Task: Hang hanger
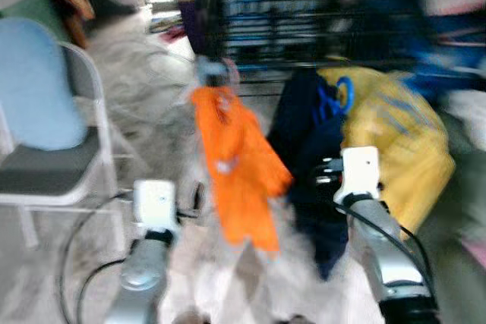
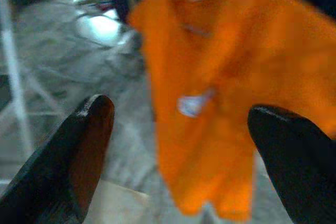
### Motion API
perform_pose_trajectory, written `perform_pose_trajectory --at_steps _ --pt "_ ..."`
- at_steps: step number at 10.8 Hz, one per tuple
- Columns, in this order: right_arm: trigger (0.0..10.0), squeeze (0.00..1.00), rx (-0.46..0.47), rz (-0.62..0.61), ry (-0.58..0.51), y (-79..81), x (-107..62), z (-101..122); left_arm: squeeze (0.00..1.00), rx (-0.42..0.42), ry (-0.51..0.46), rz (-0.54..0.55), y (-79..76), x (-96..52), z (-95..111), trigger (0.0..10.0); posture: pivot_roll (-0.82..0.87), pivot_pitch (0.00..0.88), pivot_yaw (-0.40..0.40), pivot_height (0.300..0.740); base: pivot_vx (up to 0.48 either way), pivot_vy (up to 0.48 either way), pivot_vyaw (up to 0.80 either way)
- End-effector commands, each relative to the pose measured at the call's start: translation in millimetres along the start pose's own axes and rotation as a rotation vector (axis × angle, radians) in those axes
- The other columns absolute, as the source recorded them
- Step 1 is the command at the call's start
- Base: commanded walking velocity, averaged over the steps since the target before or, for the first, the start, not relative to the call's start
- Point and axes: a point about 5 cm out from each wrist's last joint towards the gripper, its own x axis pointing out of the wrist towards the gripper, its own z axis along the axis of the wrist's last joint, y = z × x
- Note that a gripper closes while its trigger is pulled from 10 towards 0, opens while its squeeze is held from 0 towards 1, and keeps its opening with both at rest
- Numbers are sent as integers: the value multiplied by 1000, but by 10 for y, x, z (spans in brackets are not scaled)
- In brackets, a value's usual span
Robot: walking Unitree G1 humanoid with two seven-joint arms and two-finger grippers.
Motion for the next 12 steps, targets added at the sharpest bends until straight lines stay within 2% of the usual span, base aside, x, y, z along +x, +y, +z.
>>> perform_pose_trajectory --at_steps 1,6,9,12 --pt "10000 0 10 2 -91 15 7 217 0 14 12 26 68 -14 -19 10000 -21 32 -1 740 -352 0 0" --pt "10000 0 10 -9 -84 -4 39 238 0 30 4 29 71 24 -7 10000 -25 25 2 740 -277 0 0" --pt "10000 0 17 -3 -82 15 21 226 0 18 28 55 95 8 -44 10000 -24 38 -2 740 0 0 0" --pt "10000 0 4 21 -81 43 34 238 0 31 10 75 105 7 -32 10000 -22 61 -4 740 -95 0 0"
